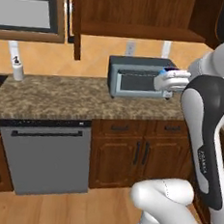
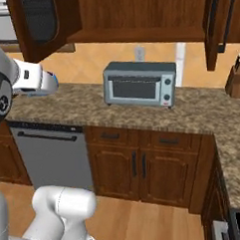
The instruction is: Gather all objects into one cabinet and sort the glasses and bowls to opposite sides.
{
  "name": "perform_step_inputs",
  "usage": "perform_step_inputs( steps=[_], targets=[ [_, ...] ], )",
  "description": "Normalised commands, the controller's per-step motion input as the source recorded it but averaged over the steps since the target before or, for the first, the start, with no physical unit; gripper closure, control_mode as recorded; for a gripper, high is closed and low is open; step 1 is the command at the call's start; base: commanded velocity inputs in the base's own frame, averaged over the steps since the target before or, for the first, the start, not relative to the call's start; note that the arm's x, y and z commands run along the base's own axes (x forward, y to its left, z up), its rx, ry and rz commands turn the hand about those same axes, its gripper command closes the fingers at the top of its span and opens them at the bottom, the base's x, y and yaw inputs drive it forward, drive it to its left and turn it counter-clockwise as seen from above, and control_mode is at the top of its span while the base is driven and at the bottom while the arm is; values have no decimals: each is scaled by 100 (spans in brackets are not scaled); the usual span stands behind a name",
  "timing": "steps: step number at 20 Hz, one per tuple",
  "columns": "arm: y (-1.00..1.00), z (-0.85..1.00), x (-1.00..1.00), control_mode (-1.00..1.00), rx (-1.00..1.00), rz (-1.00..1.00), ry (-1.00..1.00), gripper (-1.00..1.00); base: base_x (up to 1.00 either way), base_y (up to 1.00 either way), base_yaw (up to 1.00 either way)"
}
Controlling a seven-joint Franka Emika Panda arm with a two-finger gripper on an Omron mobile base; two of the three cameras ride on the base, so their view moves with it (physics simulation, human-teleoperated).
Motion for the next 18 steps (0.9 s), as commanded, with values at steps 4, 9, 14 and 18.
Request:
perform_step_inputs(
  steps=[4,9,14,18],
  targets=[
    [0,0,0,100,0,0,0,100,-15,90,73],
    [0,0,0,100,0,0,0,100,0,62,90],
    [0,0,0,100,0,0,0,100,0,67,90],
    [0,0,0,100,0,0,0,100,0,70,90]
  ],
)
